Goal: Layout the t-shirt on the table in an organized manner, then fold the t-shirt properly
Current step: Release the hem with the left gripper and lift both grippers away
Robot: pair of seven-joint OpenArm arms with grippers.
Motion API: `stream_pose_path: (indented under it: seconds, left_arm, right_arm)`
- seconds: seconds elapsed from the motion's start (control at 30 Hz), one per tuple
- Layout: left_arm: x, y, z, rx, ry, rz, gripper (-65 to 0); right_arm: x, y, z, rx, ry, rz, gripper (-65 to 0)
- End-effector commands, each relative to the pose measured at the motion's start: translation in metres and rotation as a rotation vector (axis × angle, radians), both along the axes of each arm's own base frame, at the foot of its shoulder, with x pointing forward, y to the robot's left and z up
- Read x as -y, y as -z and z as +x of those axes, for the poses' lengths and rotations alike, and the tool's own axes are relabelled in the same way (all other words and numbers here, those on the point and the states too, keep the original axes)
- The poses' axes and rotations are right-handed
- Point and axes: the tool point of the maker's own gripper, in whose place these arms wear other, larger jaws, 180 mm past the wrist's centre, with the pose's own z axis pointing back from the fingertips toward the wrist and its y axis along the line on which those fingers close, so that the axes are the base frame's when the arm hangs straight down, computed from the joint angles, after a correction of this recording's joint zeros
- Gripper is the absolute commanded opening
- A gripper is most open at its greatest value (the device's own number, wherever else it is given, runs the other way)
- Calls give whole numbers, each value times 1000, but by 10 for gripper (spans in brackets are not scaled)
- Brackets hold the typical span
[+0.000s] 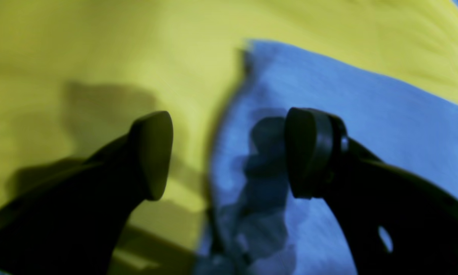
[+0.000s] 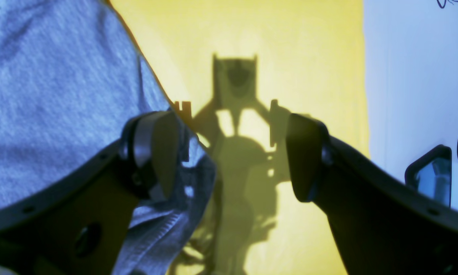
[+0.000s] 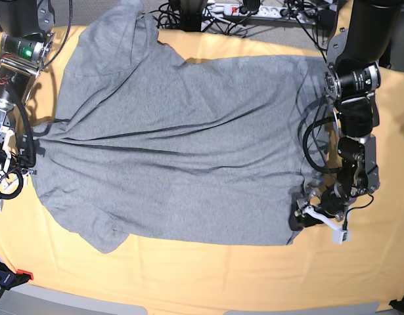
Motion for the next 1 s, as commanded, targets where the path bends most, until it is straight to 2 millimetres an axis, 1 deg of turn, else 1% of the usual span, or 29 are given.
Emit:
stream_pose_path:
  seconds: [0.0, 0.07, 0.17, 0.2, 0.23, 0.27, 0.4, 0.43, 0.5, 0.57, 0.6, 0.67, 0.77, 0.87, 0.97]
  left_arm:
    - [9, -5, 1, -7, 47, -8, -183]
    - [16, -10, 1, 20, 79, -34, -184]
    - [15, -10, 1, 19, 76, -36, -188]
    - [15, -10, 1, 19, 76, -35, -204]
    - [14, -10, 1, 18, 71, -34, -240]
    - [11, -10, 2, 15, 59, -31, -296]
    - [-5, -13, 4, 8, 7, -15, -609]
    - [-8, -14, 5, 9, 5, -12, -650]
    - [-11, -19, 7, 19, 5, -6, -650]
    - [-13, -26, 10, 34, 6, -2, -650]
    - [-15, -31, 13, 45, 7, 1, -650]
    - [-20, -41, 18, 64, 1, 9, -650]
    - [-34, -63, 28, 108, -17, 29, -650]
    - [-49, -90, 39, 172, -44, 45, -650]
    - [-61, -112, 46, 217, -61, 66, -650]
  right_arm:
    - [12, -24, 10, 59, 7, -38, -196]
    - [12, -24, 10, 63, 6, -39, -196]
    - [12, -24, 11, 63, 6, -39, -196]
    - [12, -24, 11, 64, 5, -39, -196]
    - [12, -24, 11, 65, 5, -39, -196]
    - [12, -24, 11, 65, 5, -39, -196]
    - [12, -25, 11, 69, 4, -40, -196]
    - [12, -25, 12, 74, 2, -42, -196]
    - [7, -26, 18, 101, -22, -25, -198]
    - [-4, -27, 28, 139, -87, 17, -198]
    - [-11, -27, 33, 160, -119, 39, -198]
    - [-16, -30, 39, 197, -139, 60, -198]
    - [-15, -33, 42, 220, -145, 53, -198]
    - [-17, -32, 42, 213, -162, 55, -198]
    - [-19, -28, 38, 178, -165, 66, -198]
